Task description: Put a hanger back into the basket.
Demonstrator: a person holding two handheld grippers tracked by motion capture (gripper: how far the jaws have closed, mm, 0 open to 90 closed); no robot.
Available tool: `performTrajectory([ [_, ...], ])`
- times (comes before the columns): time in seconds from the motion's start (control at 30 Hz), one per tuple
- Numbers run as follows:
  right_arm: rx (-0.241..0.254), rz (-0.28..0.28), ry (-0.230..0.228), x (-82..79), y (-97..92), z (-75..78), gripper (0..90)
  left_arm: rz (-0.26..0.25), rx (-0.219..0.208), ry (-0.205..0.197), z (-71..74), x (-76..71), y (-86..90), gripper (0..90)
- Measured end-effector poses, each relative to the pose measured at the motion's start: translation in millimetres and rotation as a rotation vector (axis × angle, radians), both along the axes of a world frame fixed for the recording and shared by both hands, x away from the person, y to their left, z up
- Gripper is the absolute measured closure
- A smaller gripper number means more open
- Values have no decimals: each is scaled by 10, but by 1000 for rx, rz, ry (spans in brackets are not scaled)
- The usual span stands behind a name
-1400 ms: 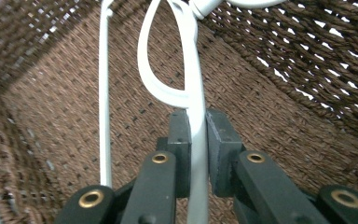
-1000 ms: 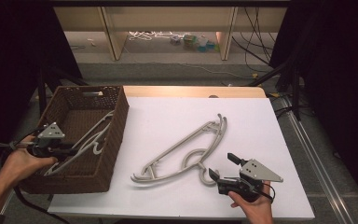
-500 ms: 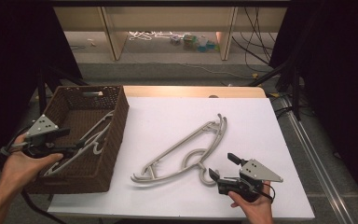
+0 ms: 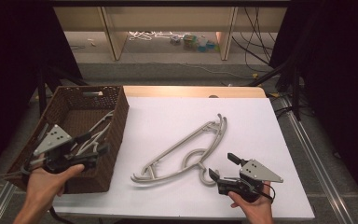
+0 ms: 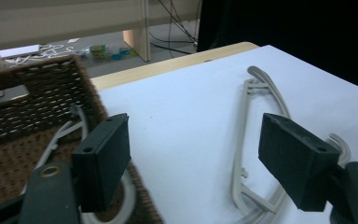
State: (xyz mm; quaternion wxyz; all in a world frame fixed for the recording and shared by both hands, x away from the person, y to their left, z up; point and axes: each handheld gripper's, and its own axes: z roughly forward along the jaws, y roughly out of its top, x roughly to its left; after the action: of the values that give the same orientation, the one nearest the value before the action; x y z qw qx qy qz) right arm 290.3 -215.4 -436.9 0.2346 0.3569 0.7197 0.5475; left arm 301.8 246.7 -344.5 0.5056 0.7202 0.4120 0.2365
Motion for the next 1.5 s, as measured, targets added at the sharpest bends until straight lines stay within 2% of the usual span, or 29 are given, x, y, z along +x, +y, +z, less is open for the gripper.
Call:
performTrajectory([
  [0.1,13,2,-6,8,6,-2,160,-32,-4,-8,-65,-38,-188,235],
  [0.2,14,2,-5,9,4,-4,160,-40,-9,-6,-102,-42,-266,233],
  [0.3,5,5,-36,26,-8,-4,160,-59,-30,-5,-182,-30,-370,212],
  [0.47,-1,7,-24,30,-35,-4,159,-65,-77,-21,-307,-2,-487,198],
  [0.53,10,-2,-35,37,-39,-4,159,-74,-83,-22,-360,6,-544,195],
  [0.6,10,-2,-37,39,-45,-2,158,-79,-81,-41,-411,1,-595,188],
  [0.7,17,4,-47,40,-39,-3,158,-88,-102,-50,-487,-23,-652,186],
  [0.8,7,7,-38,29,-34,4,158,-102,-116,-60,-568,-52,-703,184],
  [0.93,14,10,-39,19,-37,9,158,-124,-109,-73,-647,-79,-768,184],
  [1.13,14,10,-42,10,-26,9,159,-151,-88,-55,-765,-97,-835,172],
  [1.3,16,10,-44,11,-29,7,159,-178,-65,-67,-789,-106,-891,172],
  [1.4,18,13,-45,16,-35,9,158,-193,-71,-56,-813,-100,-932,170],
  [1.43,17,13,-44,16,-36,10,158,-197,-49,-58,-811,-101,-935,161],
  [1.47,17,12,-46,17,-33,10,158,-204,-46,-58,-812,-99,-939,160],
  [1.5,15,12,-44,16,-32,11,158,-202,-67,-52,-826,-98,-964,160],
])
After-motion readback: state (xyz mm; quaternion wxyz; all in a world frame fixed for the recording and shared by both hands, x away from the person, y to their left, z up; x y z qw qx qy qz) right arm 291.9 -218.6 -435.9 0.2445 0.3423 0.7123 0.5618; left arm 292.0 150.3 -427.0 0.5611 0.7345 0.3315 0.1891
